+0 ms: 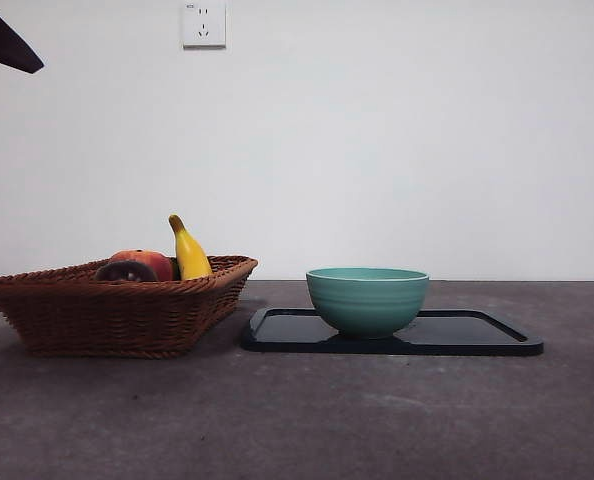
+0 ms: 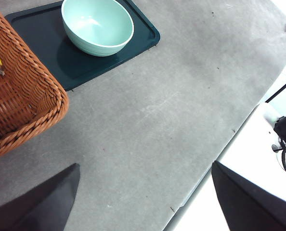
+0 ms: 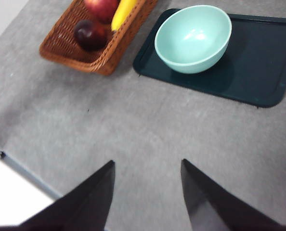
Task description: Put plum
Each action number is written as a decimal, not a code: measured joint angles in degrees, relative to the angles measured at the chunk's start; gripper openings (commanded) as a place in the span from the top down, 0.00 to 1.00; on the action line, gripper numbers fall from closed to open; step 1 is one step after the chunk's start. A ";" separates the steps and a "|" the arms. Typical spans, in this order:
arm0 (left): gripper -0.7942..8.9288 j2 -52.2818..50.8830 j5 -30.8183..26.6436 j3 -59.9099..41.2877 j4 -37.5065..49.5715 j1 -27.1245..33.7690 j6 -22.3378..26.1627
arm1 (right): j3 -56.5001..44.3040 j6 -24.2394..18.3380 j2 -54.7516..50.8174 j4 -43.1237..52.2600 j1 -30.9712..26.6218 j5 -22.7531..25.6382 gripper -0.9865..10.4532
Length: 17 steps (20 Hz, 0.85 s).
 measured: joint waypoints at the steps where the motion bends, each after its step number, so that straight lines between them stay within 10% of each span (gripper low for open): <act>1: 0.47 0.00 0.00 0.00 0.00 0.00 0.00 | 0.46 0.57 2.47 1.92 -0.04 0.00 0.72; 17: 0.47 0.00 0.00 0.00 0.00 0.00 0.44 | 28.96 -4.85 53.27 8.50 -9.68 0.04 0.68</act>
